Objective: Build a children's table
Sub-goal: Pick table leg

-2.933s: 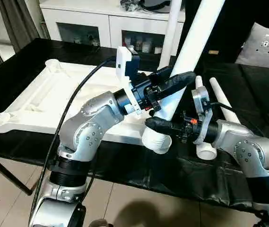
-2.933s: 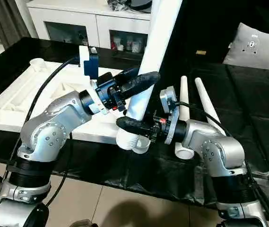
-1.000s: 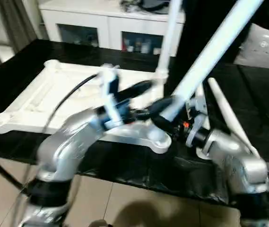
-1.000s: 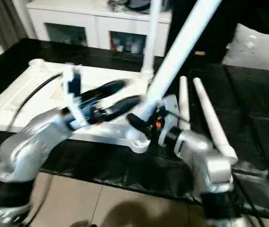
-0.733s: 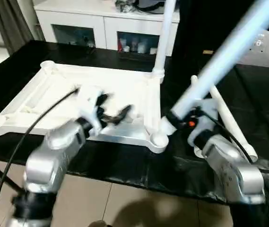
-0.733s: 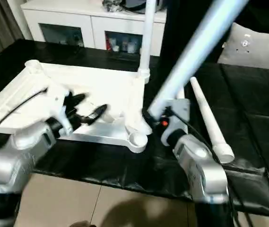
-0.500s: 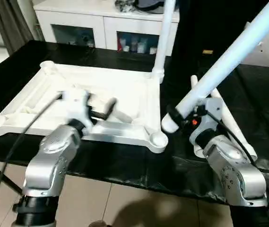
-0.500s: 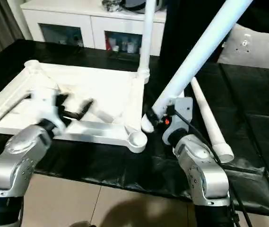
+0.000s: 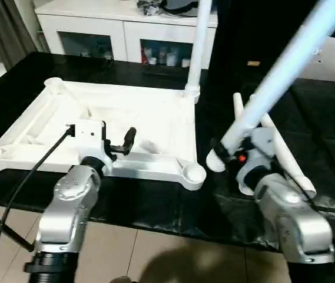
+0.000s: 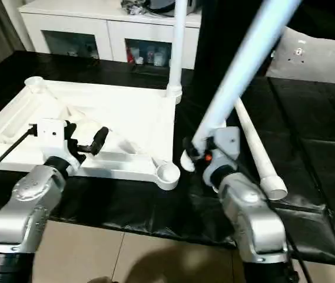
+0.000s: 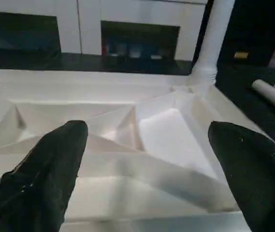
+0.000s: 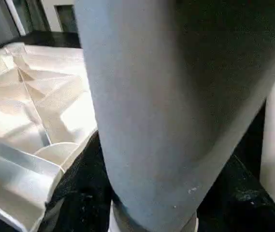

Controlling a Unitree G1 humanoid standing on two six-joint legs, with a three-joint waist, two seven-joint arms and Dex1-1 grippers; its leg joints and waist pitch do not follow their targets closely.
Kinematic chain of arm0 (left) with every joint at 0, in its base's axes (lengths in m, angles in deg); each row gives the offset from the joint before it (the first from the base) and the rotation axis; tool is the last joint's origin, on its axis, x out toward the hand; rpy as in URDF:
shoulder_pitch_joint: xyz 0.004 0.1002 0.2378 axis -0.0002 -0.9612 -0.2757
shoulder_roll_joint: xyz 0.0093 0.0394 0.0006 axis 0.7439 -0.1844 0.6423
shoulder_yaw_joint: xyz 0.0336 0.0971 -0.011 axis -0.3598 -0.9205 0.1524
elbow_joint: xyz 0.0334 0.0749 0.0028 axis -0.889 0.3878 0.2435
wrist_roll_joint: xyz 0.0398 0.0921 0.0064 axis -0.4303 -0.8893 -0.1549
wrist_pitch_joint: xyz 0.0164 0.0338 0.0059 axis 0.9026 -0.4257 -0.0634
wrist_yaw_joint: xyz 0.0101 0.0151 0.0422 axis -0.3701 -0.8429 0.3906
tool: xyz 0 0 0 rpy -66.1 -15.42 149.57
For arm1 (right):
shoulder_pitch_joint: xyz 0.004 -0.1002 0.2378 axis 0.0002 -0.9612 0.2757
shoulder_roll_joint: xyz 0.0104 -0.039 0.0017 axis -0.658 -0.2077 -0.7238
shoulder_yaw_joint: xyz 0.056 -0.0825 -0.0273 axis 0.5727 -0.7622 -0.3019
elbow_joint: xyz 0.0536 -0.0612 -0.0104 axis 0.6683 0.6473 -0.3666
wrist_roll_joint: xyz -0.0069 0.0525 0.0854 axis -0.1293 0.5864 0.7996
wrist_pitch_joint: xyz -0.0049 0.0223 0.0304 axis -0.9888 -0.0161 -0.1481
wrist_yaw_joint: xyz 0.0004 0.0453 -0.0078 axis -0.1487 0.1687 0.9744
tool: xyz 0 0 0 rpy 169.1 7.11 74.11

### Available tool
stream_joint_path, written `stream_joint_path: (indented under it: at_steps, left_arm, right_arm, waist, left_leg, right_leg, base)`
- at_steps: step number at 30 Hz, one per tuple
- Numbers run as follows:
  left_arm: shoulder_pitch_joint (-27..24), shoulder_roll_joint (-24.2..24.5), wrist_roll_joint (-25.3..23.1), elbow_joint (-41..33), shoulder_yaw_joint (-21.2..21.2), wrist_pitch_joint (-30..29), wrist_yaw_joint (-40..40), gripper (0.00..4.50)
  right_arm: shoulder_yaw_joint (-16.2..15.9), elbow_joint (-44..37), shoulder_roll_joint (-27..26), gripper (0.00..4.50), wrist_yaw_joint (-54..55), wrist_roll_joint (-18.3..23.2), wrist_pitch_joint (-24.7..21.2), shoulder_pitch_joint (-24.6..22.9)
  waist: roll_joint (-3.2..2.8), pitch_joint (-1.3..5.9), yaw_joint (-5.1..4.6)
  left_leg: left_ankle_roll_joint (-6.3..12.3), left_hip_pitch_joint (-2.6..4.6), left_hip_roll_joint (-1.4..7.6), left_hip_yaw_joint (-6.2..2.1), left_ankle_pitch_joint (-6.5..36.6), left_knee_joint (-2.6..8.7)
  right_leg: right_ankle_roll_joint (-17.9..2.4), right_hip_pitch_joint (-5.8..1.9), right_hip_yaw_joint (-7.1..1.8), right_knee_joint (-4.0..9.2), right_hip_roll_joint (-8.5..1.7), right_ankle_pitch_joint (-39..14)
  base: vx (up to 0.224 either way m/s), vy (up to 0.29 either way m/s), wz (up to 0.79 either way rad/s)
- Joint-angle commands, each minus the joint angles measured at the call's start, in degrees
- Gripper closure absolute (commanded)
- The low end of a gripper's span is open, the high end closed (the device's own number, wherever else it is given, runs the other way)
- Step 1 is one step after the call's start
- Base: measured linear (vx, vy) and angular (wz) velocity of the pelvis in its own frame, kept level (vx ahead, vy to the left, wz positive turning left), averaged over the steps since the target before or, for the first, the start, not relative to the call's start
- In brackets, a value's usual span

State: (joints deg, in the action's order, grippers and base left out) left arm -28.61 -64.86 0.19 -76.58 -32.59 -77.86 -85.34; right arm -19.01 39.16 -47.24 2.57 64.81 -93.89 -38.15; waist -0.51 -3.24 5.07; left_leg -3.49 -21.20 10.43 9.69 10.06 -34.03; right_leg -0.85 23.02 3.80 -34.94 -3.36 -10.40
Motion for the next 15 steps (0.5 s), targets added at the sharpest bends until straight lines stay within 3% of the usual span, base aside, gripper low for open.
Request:
stream_joint_path:
  at_steps: [1,3,12,14,15]
  left_arm:
    - [0.10,0.36,-1.08,-0.73,-0.51,0.69,0.34,0.00]
    - [-0.04,0.27,-1.12,-0.85,-0.47,1.32,0.16,0.00]
    - [0.49,0.22,-1.49,0.11,-0.26,1.93,0.05,0.00]
    - [0.58,0.17,-1.34,0.36,-0.35,2.02,-0.27,0.00]
    - [0.61,0.16,-1.30,0.42,-0.37,2.04,-0.37,0.00]
  right_arm:
    - [-0.27,0.26,0.39,2.61,0.13,-1.02,1.44,0.06]
    - [-0.01,0.21,-0.09,2.61,0.07,-0.60,2.00,0.02]
    - [-0.46,0.50,0.06,2.61,-0.39,-1.36,4.19,-0.54]
    - [-0.34,0.70,-0.21,2.61,-0.60,-0.90,3.54,-0.61]
    - [-0.32,0.76,-0.29,2.61,-0.65,-0.76,3.34,-0.62]
  waist:
    - [-0.12,3.45,0.00]
    - [0.06,3.45,-0.02]
    - [-0.22,3.48,-0.05]
    - [0.03,3.53,0.27]
    - [0.43,3.78,0.49]
  left_leg:
    - [-1.06,0.49,1.97,-1.05,16.65,4.17]
    - [-0.75,0.49,1.94,-1.04,16.43,4.14]
    - [-0.76,0.42,1.98,-1.03,16.18,4.15]
    - [1.14,0.10,1.46,-0.57,15.63,3.83]
    - [-1.44,2.38,0.83,1.90,16.21,1.15]
  right_leg:
    - [-2.91,-2.19,-2.77,5.64,-4.10,-21.99]
    - [-2.43,-2.17,-2.76,5.68,-4.07,-22.38]
    - [-2.75,-2.17,-2.78,5.56,-3.99,-20.79]
    - [-3.46,-2.65,-3.59,5.73,-5.39,-22.43]
    - [-1.63,-0.44,-6.93,6.76,-3.70,-27.57]
  base:
    - [0.000,0.000,0.00]
    - [0.000,0.000,0.00]
    - [0.000,0.000,0.00]
    - [0.000,0.000,0.00]
    - [-0.004,0.029,-0.30]
